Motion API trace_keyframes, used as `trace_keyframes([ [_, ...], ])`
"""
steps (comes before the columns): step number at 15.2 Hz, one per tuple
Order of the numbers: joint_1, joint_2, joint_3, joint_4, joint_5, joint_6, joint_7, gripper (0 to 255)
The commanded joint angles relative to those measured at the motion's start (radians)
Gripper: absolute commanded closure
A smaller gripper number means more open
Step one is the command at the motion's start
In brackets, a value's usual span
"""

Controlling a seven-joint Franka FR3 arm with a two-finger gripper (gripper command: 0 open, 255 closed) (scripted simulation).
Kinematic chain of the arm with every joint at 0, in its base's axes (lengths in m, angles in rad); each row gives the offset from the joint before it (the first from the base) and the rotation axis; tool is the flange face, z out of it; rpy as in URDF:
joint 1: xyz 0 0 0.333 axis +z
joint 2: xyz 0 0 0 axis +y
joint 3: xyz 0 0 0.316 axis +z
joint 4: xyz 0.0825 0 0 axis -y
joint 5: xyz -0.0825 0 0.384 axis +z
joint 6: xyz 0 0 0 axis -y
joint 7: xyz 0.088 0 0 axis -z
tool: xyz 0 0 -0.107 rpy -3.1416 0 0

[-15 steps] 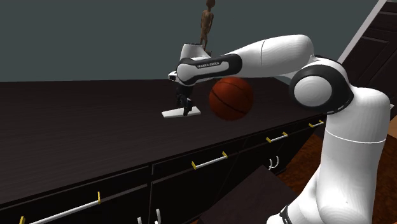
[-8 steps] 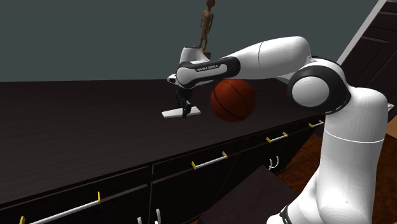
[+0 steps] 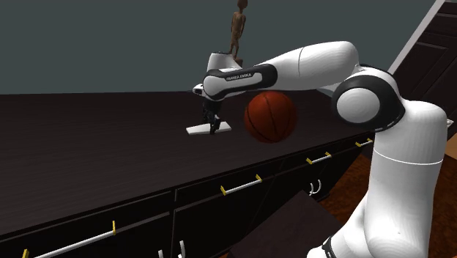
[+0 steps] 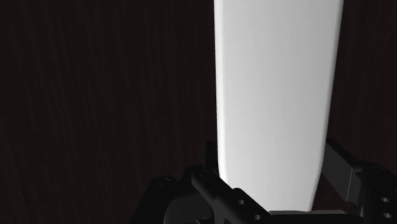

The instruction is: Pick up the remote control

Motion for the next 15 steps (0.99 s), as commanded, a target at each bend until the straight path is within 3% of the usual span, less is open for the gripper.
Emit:
trace_keyframes([
  [1, 0.0, -0.012, -0.001, 0.008, -0.001, -0.02, 0.001, 255],
  [15, 0.001, -0.055, -0.003, 0.111, -0.007, -0.165, 0.003, 255],
])
